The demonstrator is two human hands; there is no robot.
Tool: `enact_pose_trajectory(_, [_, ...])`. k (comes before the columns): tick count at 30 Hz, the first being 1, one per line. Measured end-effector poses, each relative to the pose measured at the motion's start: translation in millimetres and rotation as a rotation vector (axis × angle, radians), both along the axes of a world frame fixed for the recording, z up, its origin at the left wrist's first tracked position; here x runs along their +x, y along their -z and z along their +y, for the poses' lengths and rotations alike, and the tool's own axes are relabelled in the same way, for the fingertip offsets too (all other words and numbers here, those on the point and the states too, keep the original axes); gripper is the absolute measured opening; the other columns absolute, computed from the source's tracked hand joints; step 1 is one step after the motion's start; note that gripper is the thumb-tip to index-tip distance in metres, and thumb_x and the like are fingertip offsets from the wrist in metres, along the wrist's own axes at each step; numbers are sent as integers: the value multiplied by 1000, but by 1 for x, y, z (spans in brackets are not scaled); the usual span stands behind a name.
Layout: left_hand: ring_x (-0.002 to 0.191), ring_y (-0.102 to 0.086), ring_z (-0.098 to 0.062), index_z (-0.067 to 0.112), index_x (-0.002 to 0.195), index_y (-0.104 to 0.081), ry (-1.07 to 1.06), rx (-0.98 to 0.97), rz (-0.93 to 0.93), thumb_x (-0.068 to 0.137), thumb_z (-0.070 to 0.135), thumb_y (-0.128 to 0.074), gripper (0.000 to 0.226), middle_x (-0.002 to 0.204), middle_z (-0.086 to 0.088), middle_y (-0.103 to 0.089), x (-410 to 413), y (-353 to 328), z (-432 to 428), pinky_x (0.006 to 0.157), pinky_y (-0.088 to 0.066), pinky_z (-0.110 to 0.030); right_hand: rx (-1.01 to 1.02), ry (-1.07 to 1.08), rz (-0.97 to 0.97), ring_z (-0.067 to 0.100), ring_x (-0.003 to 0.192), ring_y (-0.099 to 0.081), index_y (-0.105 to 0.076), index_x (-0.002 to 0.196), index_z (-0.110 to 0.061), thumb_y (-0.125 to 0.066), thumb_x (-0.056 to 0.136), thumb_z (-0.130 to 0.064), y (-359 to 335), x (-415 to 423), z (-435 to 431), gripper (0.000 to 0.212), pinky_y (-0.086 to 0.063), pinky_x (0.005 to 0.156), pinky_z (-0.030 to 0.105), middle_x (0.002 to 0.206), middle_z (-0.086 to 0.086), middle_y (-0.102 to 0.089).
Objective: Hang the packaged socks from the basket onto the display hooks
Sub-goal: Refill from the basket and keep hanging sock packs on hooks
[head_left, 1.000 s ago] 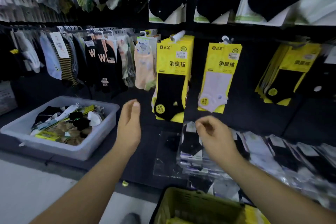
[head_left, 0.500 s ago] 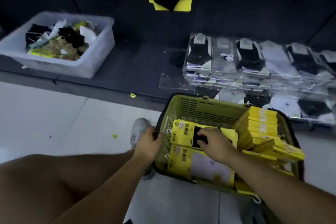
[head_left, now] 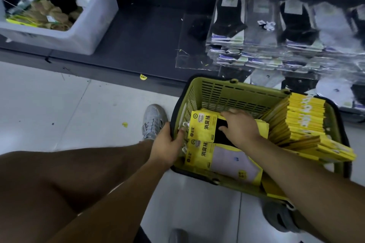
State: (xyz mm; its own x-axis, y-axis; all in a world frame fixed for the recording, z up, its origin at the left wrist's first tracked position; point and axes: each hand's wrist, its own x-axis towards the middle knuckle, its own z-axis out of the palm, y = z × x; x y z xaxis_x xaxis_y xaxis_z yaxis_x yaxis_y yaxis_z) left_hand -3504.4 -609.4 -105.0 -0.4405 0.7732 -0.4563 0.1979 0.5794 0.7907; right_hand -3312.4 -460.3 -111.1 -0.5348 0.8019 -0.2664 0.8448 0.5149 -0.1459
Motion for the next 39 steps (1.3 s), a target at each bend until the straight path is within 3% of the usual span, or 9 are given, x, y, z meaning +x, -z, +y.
enact_pose_trajectory(8, [120, -67, -16, 27, 135, -52, 22, 6, -27, 100, 40, -69, 41, 131, 4, -69, -1, -9, 1, 107, -54, -49, -347, 151, 260, 25, 109, -59, -69, 116, -23, -74, 90, -26, -22, 5, 11, 26, -41, 80, 31, 116, 3, -62])
enact_pose_trajectory(10, [137, -52, -23, 16, 151, -40, 27, 30, 127, 96, 39, -74, 68, 149, -5, -52, 2, -19, 6, 116, -46, -49, -390, 239, 404, 24, 101, -63, -68, 99, -23, -74, 90, -21, -40, 10, 21, 11, -42, 77, 31, 103, -1, -67])
enact_pose_trajectory(13, [133, -46, -21, 10, 148, -45, 9, 209, 338, 95, 36, -75, 66, 143, -6, -48, 15, -40, 19, 112, -44, -40, -500, 424, 656, 19, 95, -69, -68, 101, -18, -75, 90, -18, -76, 15, 26, 12, -53, 80, 35, 101, -2, -74])
enact_pose_trajectory(17, [116, -68, -18, 20, 121, -65, -25, 248, -330, 105, 31, -65, 19, 124, -1, -71, 46, -70, 38, 101, -54, -40, -716, 497, 914, 20, 98, -74, -70, 106, -14, -74, 89, -8, -118, 16, 6, 19, -57, 94, 44, 103, 3, -78])
enact_pose_trajectory(20, [119, -72, -31, 14, 122, -73, -78, 298, -583, 108, 14, -58, 21, 125, -11, -77, 65, -80, 42, 102, -57, -47, -714, 402, 816, 12, 96, -74, -71, 105, -23, -73, 92, -16, -133, 28, -13, 15, -58, 85, 39, 101, -4, -78])
enact_pose_trajectory(24, [109, -76, -29, 17, 112, -77, -67, 259, -573, 105, 7, -60, 21, 114, -8, -81, 77, -83, 38, 101, -58, -46, -397, 251, 534, 19, 90, -68, -72, 96, -16, -73, 91, -31, -148, 84, -20, 15, -54, 78, 38, 93, 2, -72])
enact_pose_trajectory(29, [108, -77, -27, 20, 111, -78, 11, 183, -523, 103, 8, -64, 20, 112, -5, -82, 92, -75, 29, 102, -57, -47, -562, 162, 300, 5, 80, -66, -74, 93, -27, -88, 67, -51, -141, 171, -64, 38, -53, 70, 22, 85, -11, -72])
enact_pose_trajectory(32, [110, -75, -34, 16, 115, -78, -29, 155, -520, 102, 9, -65, 19, 114, -9, -81, 102, -70, 26, 101, -58, -50, -376, 4, 13, 5, 87, -57, -68, 104, -28, -84, 73, -51, -114, 191, -90, 41, -44, 69, 25, 95, -17, -63])
enact_pose_trajectory(39, [94, -78, -26, 22, 101, -78, -71, 148, -501, 101, 8, -67, 18, 94, 2, -83, 117, -67, 29, 82, -60, -36, 41, 137, 69, 25, 100, -60, -71, 99, -22, -67, 92, -30, -83, 219, -101, 11, -52, 79, 37, 102, 0, -64])
